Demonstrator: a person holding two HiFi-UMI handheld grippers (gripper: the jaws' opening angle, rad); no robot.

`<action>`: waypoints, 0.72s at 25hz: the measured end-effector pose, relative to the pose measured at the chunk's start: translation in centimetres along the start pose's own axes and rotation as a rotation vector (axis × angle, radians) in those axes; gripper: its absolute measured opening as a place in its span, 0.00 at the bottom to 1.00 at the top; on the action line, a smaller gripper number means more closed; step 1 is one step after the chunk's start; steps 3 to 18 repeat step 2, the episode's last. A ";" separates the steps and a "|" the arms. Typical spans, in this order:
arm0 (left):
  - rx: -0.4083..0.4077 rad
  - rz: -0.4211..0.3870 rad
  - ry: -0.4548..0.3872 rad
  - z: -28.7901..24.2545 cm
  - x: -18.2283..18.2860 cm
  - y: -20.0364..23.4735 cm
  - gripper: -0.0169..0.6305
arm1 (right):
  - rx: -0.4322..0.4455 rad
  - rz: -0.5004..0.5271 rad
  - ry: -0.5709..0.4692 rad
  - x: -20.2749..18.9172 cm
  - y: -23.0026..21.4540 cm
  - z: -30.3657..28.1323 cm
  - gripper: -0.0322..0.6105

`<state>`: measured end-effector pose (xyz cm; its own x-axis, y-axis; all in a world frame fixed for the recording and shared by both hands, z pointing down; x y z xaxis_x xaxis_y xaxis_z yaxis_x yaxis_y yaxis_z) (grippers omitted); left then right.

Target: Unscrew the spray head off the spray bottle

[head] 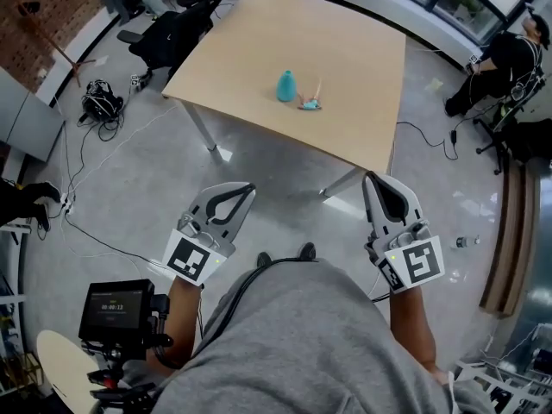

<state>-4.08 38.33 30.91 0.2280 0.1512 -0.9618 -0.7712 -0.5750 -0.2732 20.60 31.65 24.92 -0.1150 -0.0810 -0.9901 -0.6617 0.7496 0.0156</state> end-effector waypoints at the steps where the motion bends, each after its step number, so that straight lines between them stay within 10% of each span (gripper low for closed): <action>1: -0.012 -0.009 0.003 -0.5 0.0 -0.1 0.03 | -0.009 0.005 -0.003 0.2 -0.3 0.2 0.06; 18: -0.024 -0.018 0.004 -1.0 0.0 -0.2 0.03 | -0.018 0.011 -0.007 0.4 -0.7 0.5 0.06</action>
Point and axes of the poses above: the fingertips, and each gripper's own axes: z backward along the fingers, y to its left, x out of its top, the point moved 6 cm from there along z, backward along the fingers, and after that the axes turned 7 degrees about -z, right-handed, at the moved point
